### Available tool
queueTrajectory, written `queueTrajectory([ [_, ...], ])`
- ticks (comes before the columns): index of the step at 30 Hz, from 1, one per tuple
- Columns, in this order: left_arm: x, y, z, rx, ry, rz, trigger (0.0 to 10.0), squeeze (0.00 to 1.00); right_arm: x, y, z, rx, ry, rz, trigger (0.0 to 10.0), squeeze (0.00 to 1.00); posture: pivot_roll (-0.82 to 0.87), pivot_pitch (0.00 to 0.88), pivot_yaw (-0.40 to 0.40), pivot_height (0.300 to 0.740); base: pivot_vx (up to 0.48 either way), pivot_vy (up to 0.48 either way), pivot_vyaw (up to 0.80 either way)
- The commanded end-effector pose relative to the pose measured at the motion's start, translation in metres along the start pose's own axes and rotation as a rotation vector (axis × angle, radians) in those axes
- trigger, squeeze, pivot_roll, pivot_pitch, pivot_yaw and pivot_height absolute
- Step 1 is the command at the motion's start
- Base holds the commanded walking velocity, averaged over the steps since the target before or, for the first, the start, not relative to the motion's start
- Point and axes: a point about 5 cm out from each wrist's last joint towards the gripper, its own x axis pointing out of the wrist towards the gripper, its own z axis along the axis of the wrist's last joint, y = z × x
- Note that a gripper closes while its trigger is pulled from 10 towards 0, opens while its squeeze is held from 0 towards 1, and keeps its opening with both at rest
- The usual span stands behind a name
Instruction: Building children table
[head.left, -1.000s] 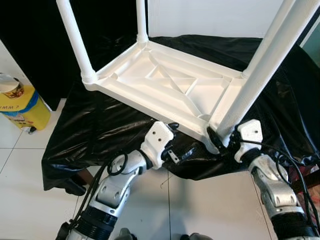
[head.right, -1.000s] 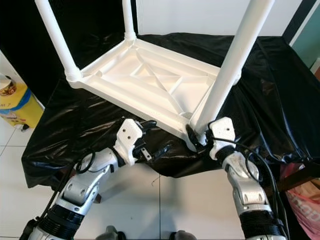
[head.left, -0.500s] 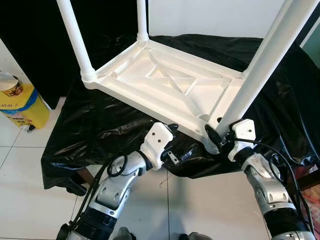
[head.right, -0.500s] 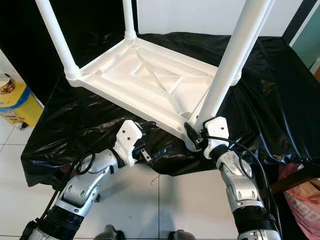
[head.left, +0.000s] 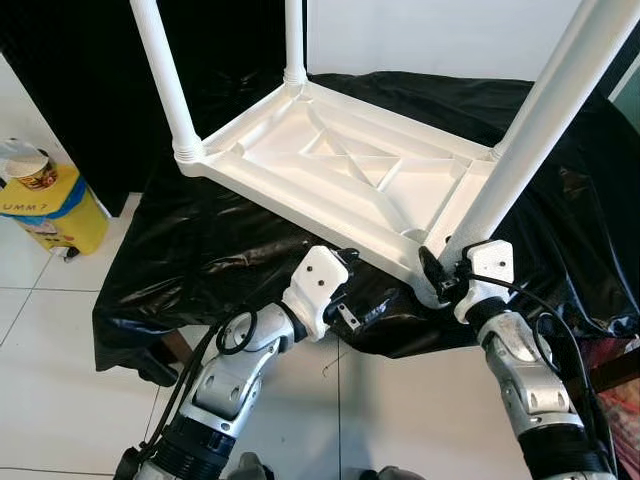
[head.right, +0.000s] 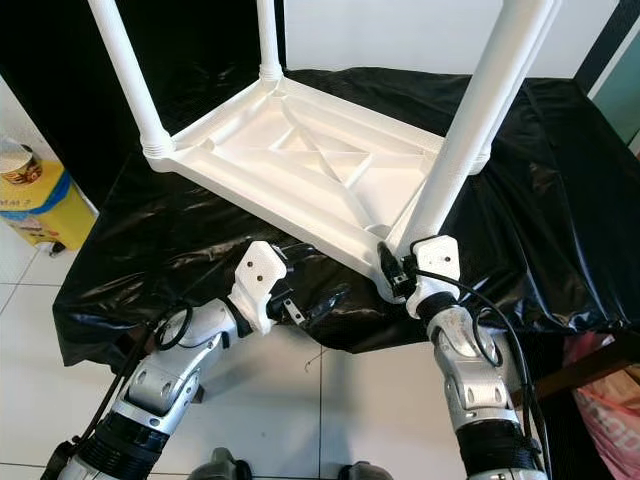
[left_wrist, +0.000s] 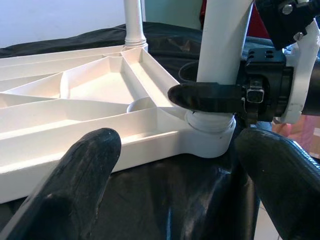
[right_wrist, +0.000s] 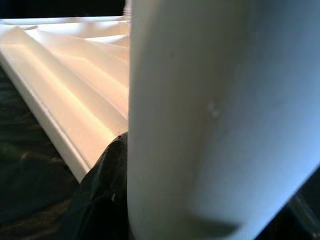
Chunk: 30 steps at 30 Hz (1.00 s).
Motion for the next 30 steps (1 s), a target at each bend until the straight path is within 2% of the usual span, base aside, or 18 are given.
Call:
queueTrajectory([
  [1, 0.000, -0.002, -0.001, 0.008, 0.004, 0.005, 10.0, 0.00, -0.010, -0.014, -0.013, -0.031, 0.075, -0.100, 10.0, 0.00, 0.01, 0.083, -0.051, 0.740, 0.000, 0.000, 0.00],
  [3, 0.000, -0.003, -0.001, 0.010, 0.007, -0.001, 10.0, 0.00, -0.012, -0.008, -0.016, -0.011, 0.089, -0.181, 10.0, 0.00, 0.01, 0.082, -0.047, 0.740, 0.000, 0.000, 0.00],
  [7, 0.000, -0.003, -0.001, 0.014, 0.009, -0.005, 10.0, 0.00, -0.013, -0.003, -0.018, 0.003, 0.099, -0.235, 10.0, 0.00, 0.01, 0.079, -0.045, 0.740, 0.000, 0.000, 0.00],
  [8, 0.000, -0.003, -0.001, 0.016, 0.010, -0.006, 10.0, 0.00, -0.013, 0.001, -0.019, 0.007, 0.104, -0.286, 10.0, 0.00, 0.01, 0.078, -0.044, 0.740, 0.000, 0.000, 0.00],
  [15, -0.002, -0.002, -0.001, 0.018, 0.014, -0.010, 10.0, 0.00, -0.016, 0.006, -0.020, 0.028, 0.123, -0.434, 10.0, 0.00, 0.02, 0.077, -0.039, 0.740, 0.000, 0.000, 0.00],
  [21, -0.001, -0.002, -0.001, 0.018, 0.013, -0.011, 10.0, 0.00, -0.014, 0.012, -0.018, 0.041, 0.123, -0.443, 10.0, 0.00, 0.02, 0.075, -0.033, 0.740, 0.000, 0.000, 0.00],
  [30, 0.000, -0.004, -0.001, 0.018, 0.012, -0.021, 10.0, 0.00, -0.013, 0.011, -0.015, 0.013, 0.102, -0.415, 10.0, 0.00, 0.01, 0.077, -0.032, 0.740, 0.000, 0.000, 0.00],
])
